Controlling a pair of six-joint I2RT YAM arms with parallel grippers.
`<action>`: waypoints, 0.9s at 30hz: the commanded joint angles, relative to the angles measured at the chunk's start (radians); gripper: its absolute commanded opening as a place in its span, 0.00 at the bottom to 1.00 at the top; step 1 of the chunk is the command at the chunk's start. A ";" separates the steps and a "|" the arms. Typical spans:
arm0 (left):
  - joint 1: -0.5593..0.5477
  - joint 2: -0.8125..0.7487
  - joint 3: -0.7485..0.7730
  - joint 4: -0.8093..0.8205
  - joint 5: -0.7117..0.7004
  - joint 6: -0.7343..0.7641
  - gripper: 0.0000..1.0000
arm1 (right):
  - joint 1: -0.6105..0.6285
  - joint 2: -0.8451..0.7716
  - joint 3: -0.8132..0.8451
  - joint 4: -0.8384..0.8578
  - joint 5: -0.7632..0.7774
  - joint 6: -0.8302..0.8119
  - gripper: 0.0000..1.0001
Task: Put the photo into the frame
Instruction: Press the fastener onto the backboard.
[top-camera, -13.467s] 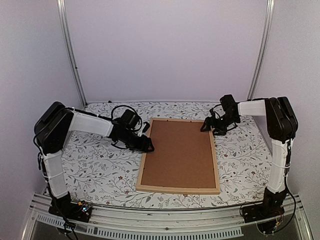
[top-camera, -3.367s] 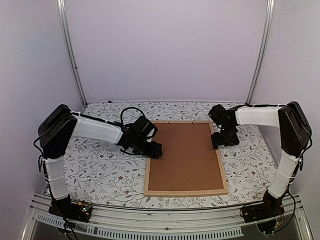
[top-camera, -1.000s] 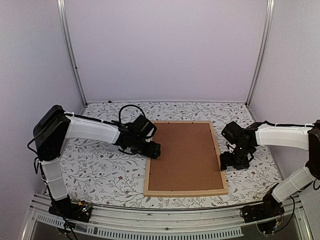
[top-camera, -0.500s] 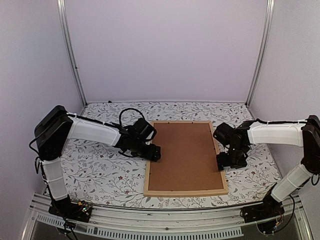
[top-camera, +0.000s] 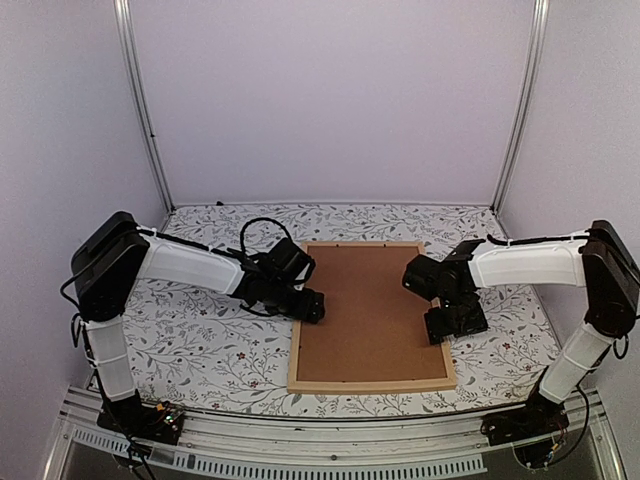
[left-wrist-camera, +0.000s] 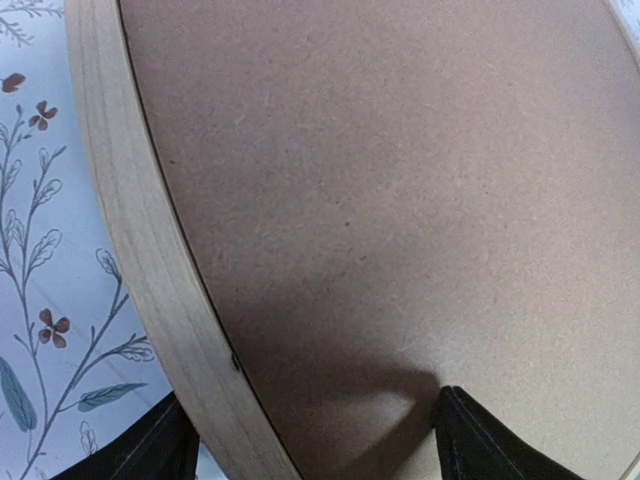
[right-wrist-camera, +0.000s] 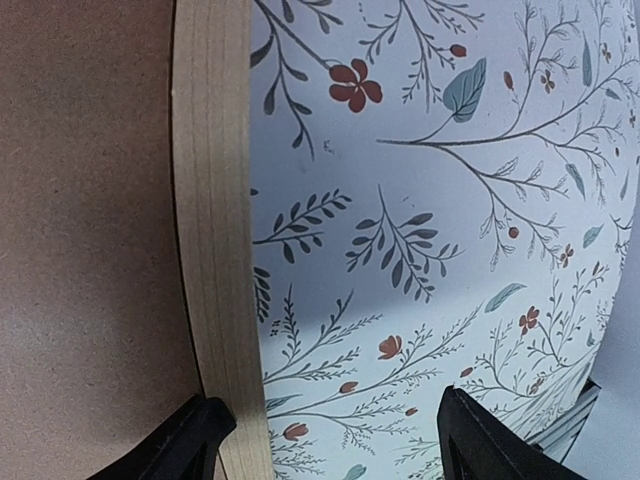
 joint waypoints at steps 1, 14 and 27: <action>-0.033 0.036 -0.025 0.005 0.023 0.001 0.82 | 0.054 0.156 -0.034 0.085 -0.060 0.049 0.79; -0.035 0.042 -0.032 0.007 0.023 0.003 0.83 | 0.126 0.325 0.068 0.085 -0.035 0.060 0.79; -0.034 0.040 -0.029 -0.006 0.022 0.008 0.83 | 0.129 0.290 0.131 0.219 -0.134 -0.021 0.79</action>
